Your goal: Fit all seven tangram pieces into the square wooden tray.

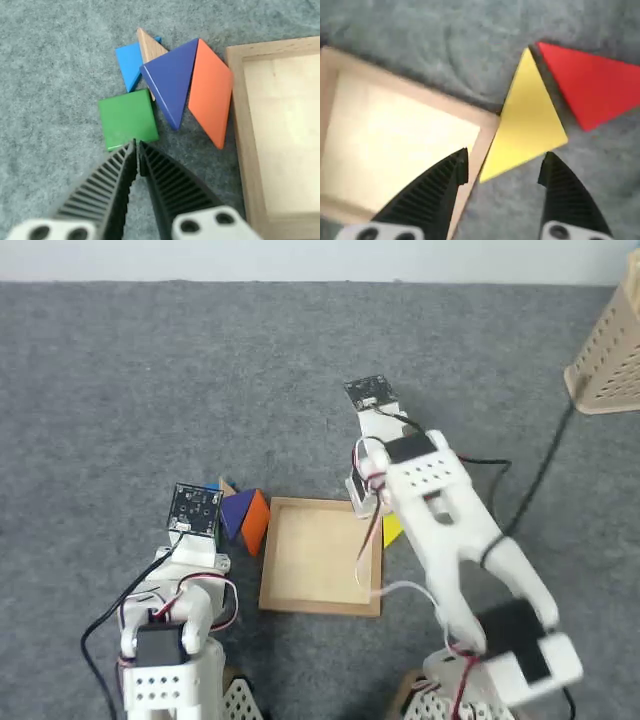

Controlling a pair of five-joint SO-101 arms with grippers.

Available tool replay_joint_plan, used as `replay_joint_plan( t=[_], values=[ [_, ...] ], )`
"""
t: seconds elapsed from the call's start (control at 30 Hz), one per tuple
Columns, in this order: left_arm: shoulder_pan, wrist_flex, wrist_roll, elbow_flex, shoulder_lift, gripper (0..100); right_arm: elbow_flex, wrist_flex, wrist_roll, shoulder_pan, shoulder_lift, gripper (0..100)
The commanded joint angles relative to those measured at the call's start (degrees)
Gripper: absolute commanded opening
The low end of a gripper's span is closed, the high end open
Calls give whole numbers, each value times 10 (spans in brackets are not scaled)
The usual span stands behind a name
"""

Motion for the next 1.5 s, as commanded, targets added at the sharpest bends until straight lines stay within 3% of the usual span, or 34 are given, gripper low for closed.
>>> replay_joint_plan(
  t=[0.0, 0.23, 0.5, 0.9, 1.13, 1.3, 1.47],
  values=[
    [-2, 4, -4, -5, 0, 12, -36, -44, -33, 17, 24, 242],
    [-2, 4, -4, -5, 0, 12, -37, -78, -55, 70, 67, 242],
    [-2, 4, -4, -5, 0, 12, -47, -79, -51, 77, 118, 242],
    [-2, 4, -4, -5, 0, 12, -66, -54, -32, 204, 157, 242],
    [-2, 4, -4, -5, 0, 12, -100, 7, -3, 177, 107, 242],
    [-2, 4, -4, -5, 0, 12, -97, 11, 91, 132, 37, 242],
    [-2, 4, -4, -5, 0, 12, -69, -22, 131, 139, 51, 242]
  ],
)
